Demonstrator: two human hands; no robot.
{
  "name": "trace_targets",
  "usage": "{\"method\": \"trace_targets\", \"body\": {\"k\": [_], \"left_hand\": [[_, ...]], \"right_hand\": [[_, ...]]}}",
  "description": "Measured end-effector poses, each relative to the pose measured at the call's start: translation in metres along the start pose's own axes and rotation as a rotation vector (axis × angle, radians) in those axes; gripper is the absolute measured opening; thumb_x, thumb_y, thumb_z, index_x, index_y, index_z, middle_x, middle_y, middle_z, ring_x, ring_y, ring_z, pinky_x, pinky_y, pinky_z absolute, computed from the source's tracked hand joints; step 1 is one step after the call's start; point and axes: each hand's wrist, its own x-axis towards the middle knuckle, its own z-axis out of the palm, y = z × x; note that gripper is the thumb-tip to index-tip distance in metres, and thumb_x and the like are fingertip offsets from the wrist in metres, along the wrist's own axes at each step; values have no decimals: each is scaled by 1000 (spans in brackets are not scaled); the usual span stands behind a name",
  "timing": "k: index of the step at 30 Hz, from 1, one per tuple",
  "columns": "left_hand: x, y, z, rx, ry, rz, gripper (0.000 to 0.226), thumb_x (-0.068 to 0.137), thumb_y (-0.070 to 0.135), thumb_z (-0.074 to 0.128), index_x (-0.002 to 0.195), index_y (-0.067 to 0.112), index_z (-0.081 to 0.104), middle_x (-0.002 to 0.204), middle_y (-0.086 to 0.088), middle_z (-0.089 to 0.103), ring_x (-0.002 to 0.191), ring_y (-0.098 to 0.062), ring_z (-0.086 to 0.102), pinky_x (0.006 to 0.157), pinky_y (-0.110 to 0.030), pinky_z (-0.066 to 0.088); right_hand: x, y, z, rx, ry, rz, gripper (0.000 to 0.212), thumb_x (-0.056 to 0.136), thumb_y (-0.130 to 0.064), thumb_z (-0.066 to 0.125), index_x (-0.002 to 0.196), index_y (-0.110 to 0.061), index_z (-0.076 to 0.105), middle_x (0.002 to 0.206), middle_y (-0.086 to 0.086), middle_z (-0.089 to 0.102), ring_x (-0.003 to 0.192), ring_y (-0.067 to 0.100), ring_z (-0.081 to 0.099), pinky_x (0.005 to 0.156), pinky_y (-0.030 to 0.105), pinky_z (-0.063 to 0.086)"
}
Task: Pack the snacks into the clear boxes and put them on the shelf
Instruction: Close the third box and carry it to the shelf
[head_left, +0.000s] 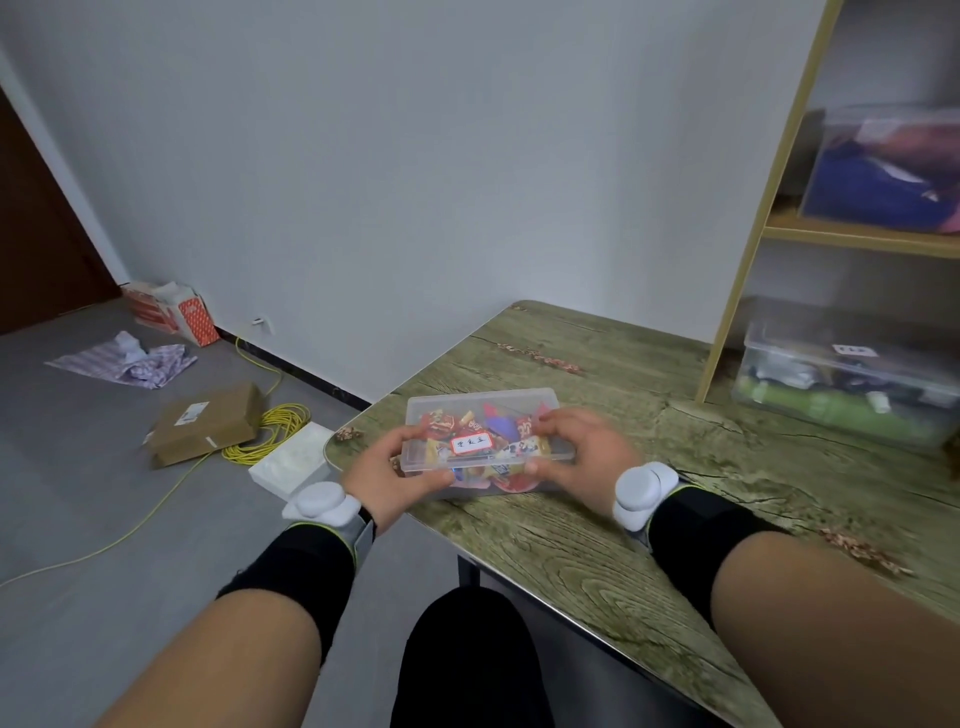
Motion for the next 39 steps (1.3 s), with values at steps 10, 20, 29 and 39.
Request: {"method": "trace_targets", "body": {"k": [10,20,29,39], "left_hand": [[2,-3,8,306,59,61,62,68,62,75,122,50,47,101,21,61,73,-7,56,65,-22,43],[-3,-6,5,-210,118,-113,106,69,43,85,152,29,22,147,2,45,119,-17,55,84,-28,48],[1,7,22,-129,128,-66,84,72,35,85,143,28,42,124,15,52,80,20,53,69,-9,42],[71,46,35,-161,188,-77,77,77,31,82,143,25,43,123,12,53,86,14,53,75,-21,45]], "right_hand": [[3,4,18,-21,119,-17,51,76,-42,80,120,-20,65,124,-4,59,118,20,48,99,28,37],[-11,1,14,338,194,270,82,89,-48,63,155,-22,21,157,5,31,140,26,37,111,49,38],[-10,-2,14,382,118,363,69,89,-26,67,150,-25,35,144,-2,51,126,20,53,103,31,43],[62,22,-30,345,159,337,64,90,-23,63,148,-31,37,143,-3,50,110,13,56,89,20,41]]}}
